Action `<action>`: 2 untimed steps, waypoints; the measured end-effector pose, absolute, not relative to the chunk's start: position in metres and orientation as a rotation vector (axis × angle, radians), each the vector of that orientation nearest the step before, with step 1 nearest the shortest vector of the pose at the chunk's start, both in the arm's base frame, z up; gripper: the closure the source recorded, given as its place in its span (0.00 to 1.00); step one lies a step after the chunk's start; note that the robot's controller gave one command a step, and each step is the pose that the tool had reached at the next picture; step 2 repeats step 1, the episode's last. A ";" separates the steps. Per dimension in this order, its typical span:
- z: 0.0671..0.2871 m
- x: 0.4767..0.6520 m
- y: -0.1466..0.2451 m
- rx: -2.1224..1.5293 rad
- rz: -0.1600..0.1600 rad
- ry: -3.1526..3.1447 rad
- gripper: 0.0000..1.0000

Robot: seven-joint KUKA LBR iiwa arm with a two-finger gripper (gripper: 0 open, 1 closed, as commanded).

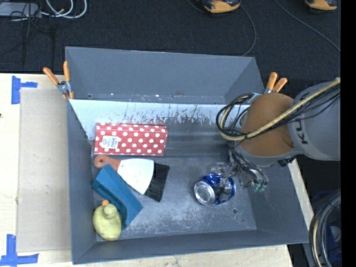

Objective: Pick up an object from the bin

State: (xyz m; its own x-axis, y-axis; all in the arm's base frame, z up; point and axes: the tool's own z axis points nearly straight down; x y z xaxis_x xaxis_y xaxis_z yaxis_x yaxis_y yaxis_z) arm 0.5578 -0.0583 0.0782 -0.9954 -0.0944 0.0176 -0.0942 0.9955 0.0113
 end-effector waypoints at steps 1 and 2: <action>0.116 0.550 -0.059 0.173 -0.013 -3.108 1.00; 0.116 0.550 -0.059 0.173 -0.013 -3.108 1.00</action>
Offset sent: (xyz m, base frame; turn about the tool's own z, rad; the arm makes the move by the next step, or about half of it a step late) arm 0.0045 0.0090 -0.0082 0.0526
